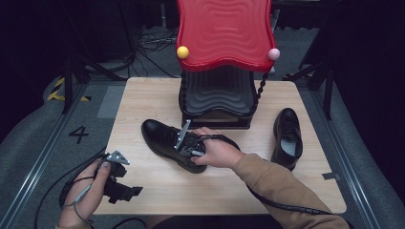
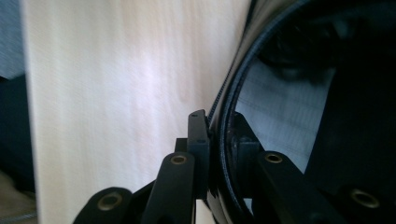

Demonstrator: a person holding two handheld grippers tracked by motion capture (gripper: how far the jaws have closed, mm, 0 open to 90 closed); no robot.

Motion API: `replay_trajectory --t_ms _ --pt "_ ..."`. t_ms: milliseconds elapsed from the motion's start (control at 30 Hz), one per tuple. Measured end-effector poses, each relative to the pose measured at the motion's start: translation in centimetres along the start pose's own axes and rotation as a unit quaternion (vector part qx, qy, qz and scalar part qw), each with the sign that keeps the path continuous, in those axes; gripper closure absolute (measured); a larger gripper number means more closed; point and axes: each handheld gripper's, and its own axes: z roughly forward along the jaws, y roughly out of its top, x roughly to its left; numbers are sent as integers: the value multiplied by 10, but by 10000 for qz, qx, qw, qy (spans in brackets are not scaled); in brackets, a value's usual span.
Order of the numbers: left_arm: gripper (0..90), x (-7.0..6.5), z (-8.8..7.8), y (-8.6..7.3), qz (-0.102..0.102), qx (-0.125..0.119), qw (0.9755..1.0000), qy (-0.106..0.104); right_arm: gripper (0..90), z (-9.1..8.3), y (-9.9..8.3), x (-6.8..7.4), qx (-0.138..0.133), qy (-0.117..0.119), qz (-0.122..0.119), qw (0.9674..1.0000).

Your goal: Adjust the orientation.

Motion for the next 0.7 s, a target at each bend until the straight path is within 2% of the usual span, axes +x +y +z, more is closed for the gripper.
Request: replay_trajectory --t_ms 133,167,200,233,333,367,400,533,700 --pt "190 0 0 0 21 -22 10000 -3 826 -6 3 7 -31 6 -24 10000" --pt "189 0 0 0 26 -19 10000 -1 811 -16 4 16 -171 100 49 9998" --pt "190 0 0 0 26 -19 10000 -1 811 -16 4 16 -171 100 49 9998" --pt "190 0 0 0 20 -14 10000 1 802 -25 2 24 -370 228 47 9990" --pt "190 0 0 1 35 -4 10000 -10 797 -33 -1 32 -454 300 52 9985" --pt "189 -1 1 2 22 -11 10000 -14 797 -41 -5 42 -506 297 21 9983" --pt "189 -1 1 2 44 -14 10000 -6 797 -41 -5 42 -506 297 21 9983" --pt "189 -2 2 4 95 18 10000 -22 796 -60 -17 60 -601 149 -29 9981" --pt "190 -2 3 7 98 14 9999 -20 790 -76 -37 72 -680 46 111 9976"
